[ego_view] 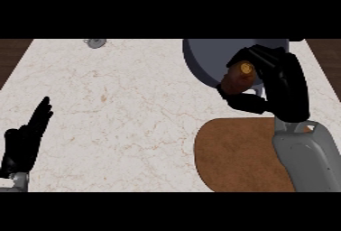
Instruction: Pick the sweet potato from the cutting board and place it in the pot
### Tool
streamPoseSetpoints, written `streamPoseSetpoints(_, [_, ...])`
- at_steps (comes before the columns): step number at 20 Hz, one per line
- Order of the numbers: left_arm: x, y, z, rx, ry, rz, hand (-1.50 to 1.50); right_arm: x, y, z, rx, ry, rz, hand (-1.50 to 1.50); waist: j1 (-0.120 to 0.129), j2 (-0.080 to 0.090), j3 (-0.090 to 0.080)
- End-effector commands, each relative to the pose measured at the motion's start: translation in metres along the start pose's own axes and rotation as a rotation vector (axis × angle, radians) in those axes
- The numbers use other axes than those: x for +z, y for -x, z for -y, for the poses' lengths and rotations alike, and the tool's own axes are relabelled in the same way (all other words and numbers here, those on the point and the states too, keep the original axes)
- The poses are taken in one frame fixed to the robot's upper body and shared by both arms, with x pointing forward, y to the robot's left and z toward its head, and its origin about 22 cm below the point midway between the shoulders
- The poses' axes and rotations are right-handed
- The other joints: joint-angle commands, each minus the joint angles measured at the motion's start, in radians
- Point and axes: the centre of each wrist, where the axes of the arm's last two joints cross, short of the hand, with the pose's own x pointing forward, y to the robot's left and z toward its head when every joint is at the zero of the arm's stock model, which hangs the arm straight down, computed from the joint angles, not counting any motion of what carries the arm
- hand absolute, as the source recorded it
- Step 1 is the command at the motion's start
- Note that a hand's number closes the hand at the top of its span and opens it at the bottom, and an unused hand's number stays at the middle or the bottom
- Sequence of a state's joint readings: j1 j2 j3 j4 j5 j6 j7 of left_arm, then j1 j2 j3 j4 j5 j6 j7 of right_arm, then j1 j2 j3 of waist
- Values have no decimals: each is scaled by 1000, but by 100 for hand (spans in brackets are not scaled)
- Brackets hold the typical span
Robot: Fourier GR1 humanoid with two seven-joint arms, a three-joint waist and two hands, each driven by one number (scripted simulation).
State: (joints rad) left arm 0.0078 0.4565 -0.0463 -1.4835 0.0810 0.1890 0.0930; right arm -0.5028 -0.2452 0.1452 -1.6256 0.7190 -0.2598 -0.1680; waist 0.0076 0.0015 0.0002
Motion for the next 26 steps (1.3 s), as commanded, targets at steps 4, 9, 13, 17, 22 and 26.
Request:
streamPoseSetpoints(4, [1,7,6,-4,15,-4,0,-67,28,6,30,-11,-25,150,3,1,-1])
streamPoseSetpoints(9, [12,0,7,-5,38,23,0,-89,71,-15,24,-36,-13,150,28,7,0])
streamPoseSetpoints(13, [-4,-9,6,6,30,14,0,-123,59,-37,110,-59,-15,150,36,11,0])
streamPoseSetpoints(17, [11,1,9,10,42,28,0,-106,85,-47,224,-85,-2,150,50,16,0])
streamPoseSetpoints(22, [1,-7,11,-13,50,43,0,-113,87,-59,11,-127,-112,-150,67,24,0])
streamPoseSetpoints(26, [0,-14,15,-2,45,62,0,-120,92,-52,-78,-169,-114,-150,76,29,1])
